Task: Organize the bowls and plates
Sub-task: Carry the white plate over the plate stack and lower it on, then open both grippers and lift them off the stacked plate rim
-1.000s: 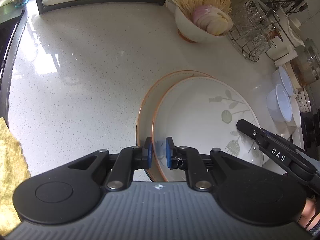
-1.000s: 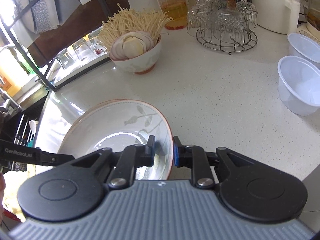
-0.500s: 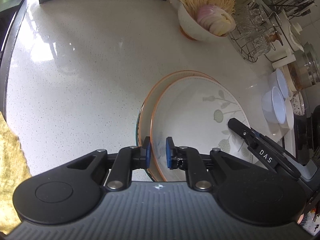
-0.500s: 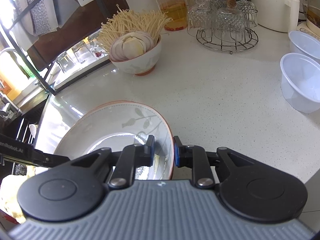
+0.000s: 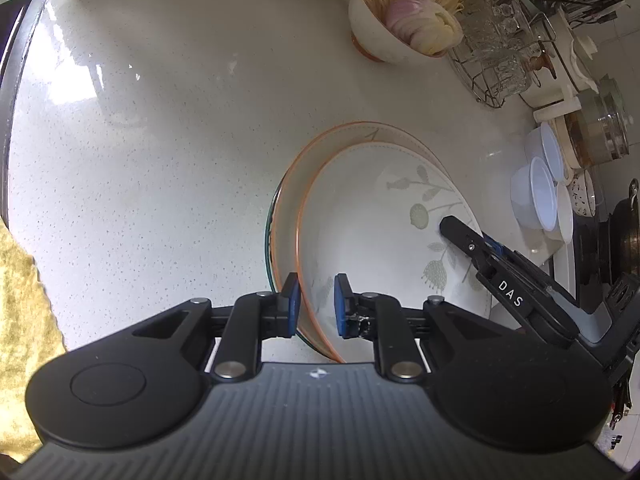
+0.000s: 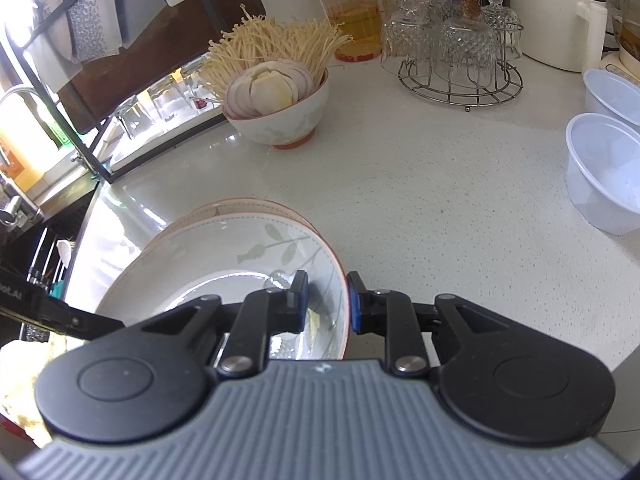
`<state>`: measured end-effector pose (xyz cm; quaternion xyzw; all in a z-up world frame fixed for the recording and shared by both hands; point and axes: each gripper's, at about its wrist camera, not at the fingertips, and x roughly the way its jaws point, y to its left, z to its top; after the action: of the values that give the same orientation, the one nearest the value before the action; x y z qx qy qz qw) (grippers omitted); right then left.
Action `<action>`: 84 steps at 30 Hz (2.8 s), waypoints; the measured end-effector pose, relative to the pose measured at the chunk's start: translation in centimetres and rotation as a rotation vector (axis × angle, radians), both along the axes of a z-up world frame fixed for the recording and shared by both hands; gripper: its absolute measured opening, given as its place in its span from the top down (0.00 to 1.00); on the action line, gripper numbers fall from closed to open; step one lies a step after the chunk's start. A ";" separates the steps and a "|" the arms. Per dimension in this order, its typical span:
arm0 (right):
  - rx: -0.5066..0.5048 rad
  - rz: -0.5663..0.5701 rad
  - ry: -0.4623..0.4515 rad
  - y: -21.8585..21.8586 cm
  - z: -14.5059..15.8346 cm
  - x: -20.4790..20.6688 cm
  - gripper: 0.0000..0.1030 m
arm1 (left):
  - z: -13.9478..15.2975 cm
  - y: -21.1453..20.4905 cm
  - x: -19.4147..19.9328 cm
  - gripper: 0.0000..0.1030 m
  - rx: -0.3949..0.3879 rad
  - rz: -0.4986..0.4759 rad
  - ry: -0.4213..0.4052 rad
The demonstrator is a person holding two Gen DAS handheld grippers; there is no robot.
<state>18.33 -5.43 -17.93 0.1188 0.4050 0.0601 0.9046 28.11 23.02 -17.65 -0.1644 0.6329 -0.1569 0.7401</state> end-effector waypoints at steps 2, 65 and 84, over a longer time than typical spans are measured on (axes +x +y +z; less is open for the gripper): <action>-0.003 0.009 0.000 0.0 0.0 0.0 0.77 | 0.1 0.1 -0.1 0.81 -0.007 -0.014 0.003; 0.002 -0.070 -0.219 -1.1 13.2 -15.6 0.78 | 13.5 -4.3 -15.9 0.81 0.074 -0.070 -0.506; 0.041 -0.284 -0.206 -15.1 10.8 -10.8 0.68 | 12.0 -16.8 -6.8 0.55 0.100 -0.172 -0.485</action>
<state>7.50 -20.55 -7.08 0.1865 0.2879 -0.0483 0.9381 21.28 6.20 -5.68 -0.0307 0.4554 -0.2227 0.8614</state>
